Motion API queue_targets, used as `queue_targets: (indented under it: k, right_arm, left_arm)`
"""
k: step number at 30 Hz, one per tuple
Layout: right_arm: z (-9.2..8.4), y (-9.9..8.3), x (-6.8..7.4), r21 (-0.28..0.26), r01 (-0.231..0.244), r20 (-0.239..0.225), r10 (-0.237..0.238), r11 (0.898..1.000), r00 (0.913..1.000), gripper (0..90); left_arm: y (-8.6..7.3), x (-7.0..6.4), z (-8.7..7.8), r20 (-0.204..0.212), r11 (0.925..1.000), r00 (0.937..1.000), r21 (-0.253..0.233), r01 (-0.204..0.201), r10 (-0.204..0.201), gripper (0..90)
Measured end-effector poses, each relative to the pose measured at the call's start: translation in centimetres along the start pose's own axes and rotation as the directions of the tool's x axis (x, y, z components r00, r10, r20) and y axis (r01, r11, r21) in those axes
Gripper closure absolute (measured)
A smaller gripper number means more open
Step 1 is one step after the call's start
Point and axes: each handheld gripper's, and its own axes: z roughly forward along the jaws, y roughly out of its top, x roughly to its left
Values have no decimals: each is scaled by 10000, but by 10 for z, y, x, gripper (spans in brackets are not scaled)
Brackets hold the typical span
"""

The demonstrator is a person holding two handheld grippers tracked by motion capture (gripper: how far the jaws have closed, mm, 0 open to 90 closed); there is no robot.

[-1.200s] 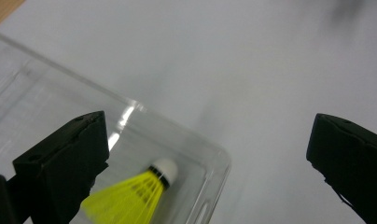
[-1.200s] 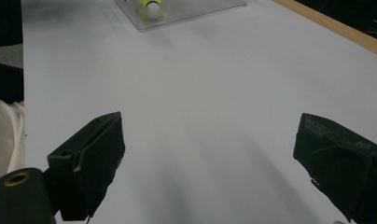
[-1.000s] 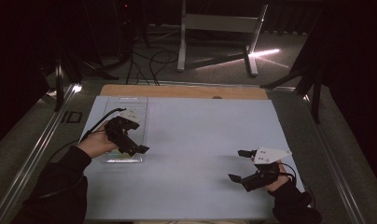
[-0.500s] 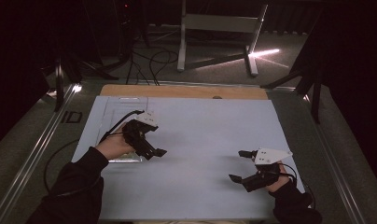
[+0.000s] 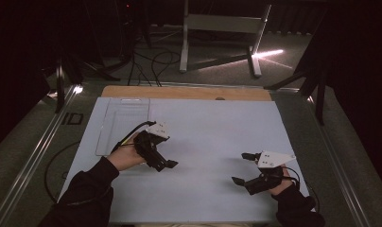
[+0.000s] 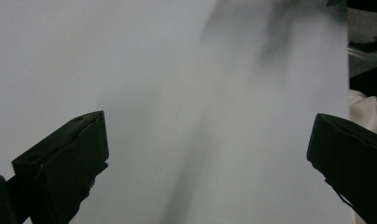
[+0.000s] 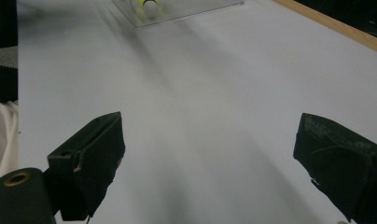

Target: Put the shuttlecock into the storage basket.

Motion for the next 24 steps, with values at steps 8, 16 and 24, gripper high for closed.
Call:
queue_targets:
  k: [8, 16, 24]
  right_arm:
    - [0, -2, -1, -145, -34, -45, 33, 9999, 10000, 88]
    - [0, -5, 0, -44, -211, -196, 210, 9998, 9996, 88]
    - [-1, -10, 1, -108, -321, -159, 319, 9994, 9994, 89]
  left_arm:
    - [-10, -9, 9, 133, 9995, 9998, -245, 181, -178, 0]
    - [-24, -21, 15, 140, 9990, 9998, -414, 178, -173, 0]
    - [-41, -35, 13, 132, 9979, 9994, -554, 329, -322, 0]
